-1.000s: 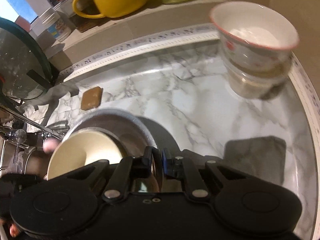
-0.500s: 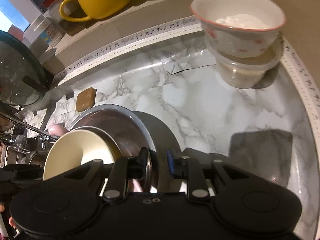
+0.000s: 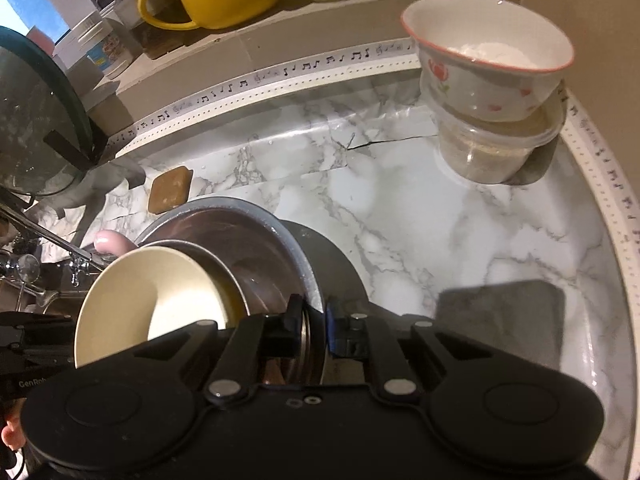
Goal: Organize plates and bowls
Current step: 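Lift the nested steel bowl stack with both grippers and carry it toward the pink plate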
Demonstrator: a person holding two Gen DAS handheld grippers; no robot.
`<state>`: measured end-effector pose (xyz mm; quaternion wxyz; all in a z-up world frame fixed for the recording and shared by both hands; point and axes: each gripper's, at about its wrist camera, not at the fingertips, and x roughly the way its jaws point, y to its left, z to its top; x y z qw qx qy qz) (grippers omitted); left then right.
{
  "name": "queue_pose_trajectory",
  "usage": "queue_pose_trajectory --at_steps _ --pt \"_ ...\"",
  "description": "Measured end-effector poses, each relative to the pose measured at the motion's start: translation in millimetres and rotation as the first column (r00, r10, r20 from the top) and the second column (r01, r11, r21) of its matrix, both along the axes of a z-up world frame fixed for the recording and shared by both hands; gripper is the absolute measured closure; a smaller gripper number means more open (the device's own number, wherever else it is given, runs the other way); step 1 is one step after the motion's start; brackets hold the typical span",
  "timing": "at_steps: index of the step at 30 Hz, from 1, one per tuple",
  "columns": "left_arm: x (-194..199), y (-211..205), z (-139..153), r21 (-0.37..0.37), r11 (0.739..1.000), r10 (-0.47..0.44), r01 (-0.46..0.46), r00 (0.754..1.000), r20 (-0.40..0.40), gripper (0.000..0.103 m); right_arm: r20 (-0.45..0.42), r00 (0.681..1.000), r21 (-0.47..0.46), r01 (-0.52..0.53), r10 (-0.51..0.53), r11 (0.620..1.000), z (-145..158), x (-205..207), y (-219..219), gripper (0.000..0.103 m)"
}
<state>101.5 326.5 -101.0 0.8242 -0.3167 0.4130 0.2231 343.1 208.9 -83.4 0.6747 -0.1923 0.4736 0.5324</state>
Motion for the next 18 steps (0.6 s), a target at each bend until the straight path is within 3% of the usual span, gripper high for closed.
queue_pose_trajectory --at_steps 10,18 --pt "4 -8 31 0.056 0.997 -0.051 0.049 0.998 0.034 0.087 0.008 0.995 -0.001 0.096 -0.096 0.995 31 -11 -29 0.091" --pt "0 -33 67 0.080 0.986 -0.152 0.146 0.986 0.065 0.087 0.036 0.984 0.010 0.175 -0.175 0.985 67 -33 -77 0.091"
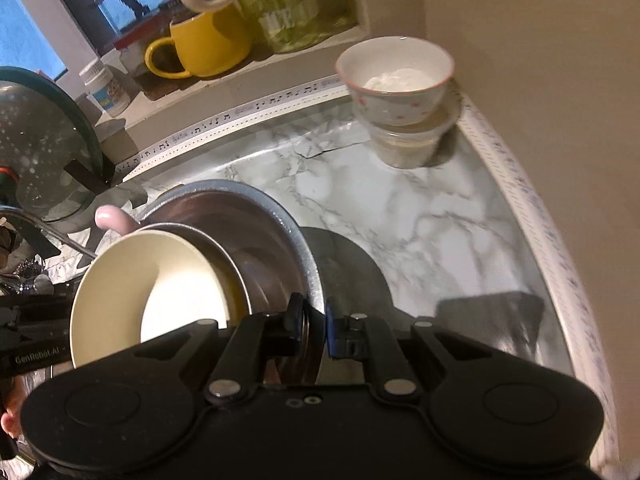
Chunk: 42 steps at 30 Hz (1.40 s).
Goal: Organize plates and bowls
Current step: 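Lift the nested steel bowl stack with both grippers and carry it toward the pink plate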
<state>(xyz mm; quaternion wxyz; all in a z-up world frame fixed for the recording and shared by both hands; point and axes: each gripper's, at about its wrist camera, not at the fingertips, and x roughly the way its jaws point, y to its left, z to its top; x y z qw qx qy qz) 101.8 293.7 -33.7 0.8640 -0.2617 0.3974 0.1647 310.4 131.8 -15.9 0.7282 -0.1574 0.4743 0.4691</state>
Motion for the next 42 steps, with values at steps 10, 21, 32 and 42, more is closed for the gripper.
queue_pose_trajectory --at_steps 10,21,32,42 --pt "-1 -47 25 0.034 0.991 -0.127 0.128 0.992 -0.029 0.087 0.041 0.993 -0.041 0.109 -0.108 0.993 19 -36 -73 0.091" --pt "46 -49 13 0.081 0.984 -0.144 0.158 0.976 -0.162 0.090 -0.103 0.976 -0.169 0.174 -0.193 0.970 -16 -7 -63 0.091" --pt "73 14 -17 0.028 0.997 -0.066 0.073 0.974 -0.215 0.092 -0.165 0.976 -0.189 0.109 -0.141 0.976 -46 25 -4 0.092" --pt "94 45 -37 0.010 0.999 -0.035 0.038 0.973 -0.229 0.091 -0.196 0.974 -0.189 0.080 -0.117 0.979 -63 48 21 0.092"
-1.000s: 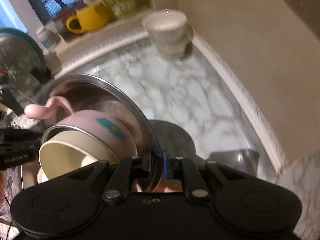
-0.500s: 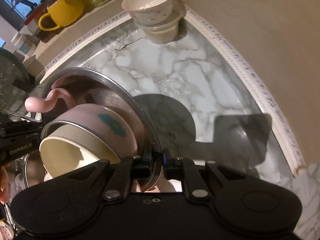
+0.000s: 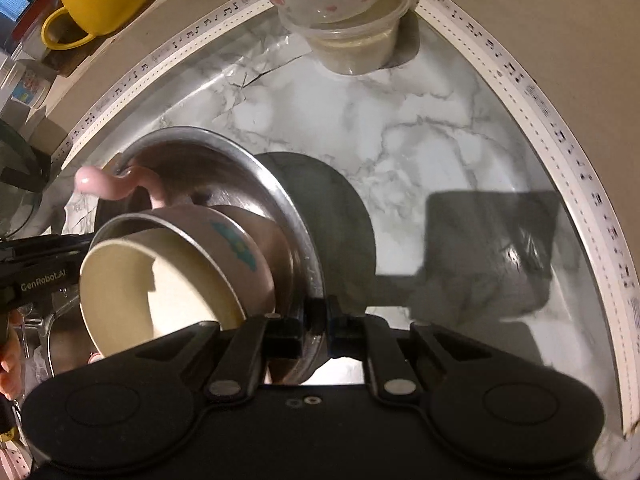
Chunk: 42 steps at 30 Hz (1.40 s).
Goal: Organize plates and bowls
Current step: 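Lift the nested steel bowl stack with both grippers and carry it toward the pink plate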
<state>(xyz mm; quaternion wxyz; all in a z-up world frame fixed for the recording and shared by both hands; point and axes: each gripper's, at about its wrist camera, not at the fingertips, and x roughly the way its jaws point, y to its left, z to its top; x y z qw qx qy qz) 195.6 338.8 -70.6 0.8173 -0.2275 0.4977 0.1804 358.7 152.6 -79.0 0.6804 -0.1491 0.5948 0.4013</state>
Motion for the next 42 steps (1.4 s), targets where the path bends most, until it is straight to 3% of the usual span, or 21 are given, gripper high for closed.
queue_pose_trajectory --at_steps 11,18,30,38,42 --pt "4 21 -23 -0.082 0.996 0.048 -0.047 0.999 0.015 0.091 -0.008 1.000 0.050 0.008 -0.007 0.999 -12 12 1 0.091" --pt "-11 25 -15 -0.126 0.990 0.076 -0.067 0.995 0.067 0.089 -0.008 1.000 0.077 0.019 -0.019 0.997 -7 15 -8 0.082" --pt "-45 5 -23 -0.198 0.974 0.125 -0.106 0.988 0.089 0.089 -0.011 1.000 0.116 0.006 -0.005 0.993 -6 4 -19 0.087" --pt "-44 4 -27 -0.164 0.979 0.139 -0.121 0.985 0.106 0.089 0.031 0.999 0.117 -0.026 0.022 0.993 -9 -2 -14 0.090" --pt "-42 -1 -25 -0.122 0.986 0.124 -0.111 0.987 0.103 0.089 0.094 0.994 0.105 -0.061 0.051 0.993 -6 -11 -12 0.089"
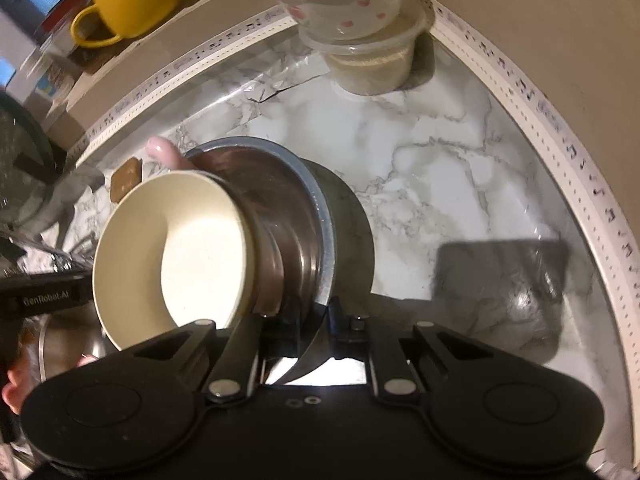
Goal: Organize plates and bowls
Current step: 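Lift the nested steel bowl stack with both grippers and carry it toward the pink plate, then lower the steel bowl stack onto the pink plate with both grippers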
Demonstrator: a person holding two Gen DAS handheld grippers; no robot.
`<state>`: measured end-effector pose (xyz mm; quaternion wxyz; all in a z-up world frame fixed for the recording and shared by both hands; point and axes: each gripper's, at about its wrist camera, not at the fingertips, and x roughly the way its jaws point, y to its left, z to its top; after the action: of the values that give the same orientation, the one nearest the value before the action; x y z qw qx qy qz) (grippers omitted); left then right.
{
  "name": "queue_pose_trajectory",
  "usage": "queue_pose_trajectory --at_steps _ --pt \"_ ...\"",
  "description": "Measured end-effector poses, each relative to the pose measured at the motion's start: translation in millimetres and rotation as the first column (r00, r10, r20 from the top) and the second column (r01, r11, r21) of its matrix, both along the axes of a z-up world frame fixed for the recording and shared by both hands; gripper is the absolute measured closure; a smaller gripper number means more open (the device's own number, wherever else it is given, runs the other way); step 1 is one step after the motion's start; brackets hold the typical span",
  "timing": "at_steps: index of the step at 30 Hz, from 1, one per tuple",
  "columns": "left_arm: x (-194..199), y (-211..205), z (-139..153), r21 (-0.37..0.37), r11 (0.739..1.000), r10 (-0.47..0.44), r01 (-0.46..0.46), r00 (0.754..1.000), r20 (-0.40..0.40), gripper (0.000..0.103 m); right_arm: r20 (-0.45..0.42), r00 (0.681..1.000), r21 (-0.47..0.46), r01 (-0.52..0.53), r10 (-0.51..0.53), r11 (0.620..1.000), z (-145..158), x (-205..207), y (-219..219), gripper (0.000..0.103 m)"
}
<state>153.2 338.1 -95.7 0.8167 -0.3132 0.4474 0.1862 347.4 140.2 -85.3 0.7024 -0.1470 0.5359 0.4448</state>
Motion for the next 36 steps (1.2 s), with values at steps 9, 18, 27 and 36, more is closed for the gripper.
queue_pose_trajectory --at_steps 9,18,27,36 --pt "-1 -4 7 0.028 0.999 -0.021 0.021 1.000 -0.008 0.090 0.044 0.999 -0.010 -0.006 0.007 1.000 6 -9 -3 0.089" --pt "0 -11 35 0.041 0.998 -0.044 0.044 0.999 0.002 0.090 0.061 0.998 -0.008 0.016 -0.015 1.000 33 -16 -13 0.089" --pt "1 -45 73 0.067 0.991 -0.116 0.115 0.993 0.009 0.090 0.106 0.992 -0.007 0.069 -0.068 0.998 70 -37 -48 0.089" --pt "-6 -93 96 0.076 0.969 -0.233 0.233 0.972 -0.012 0.090 0.119 0.982 -0.012 0.150 -0.147 0.989 94 -66 -100 0.089"
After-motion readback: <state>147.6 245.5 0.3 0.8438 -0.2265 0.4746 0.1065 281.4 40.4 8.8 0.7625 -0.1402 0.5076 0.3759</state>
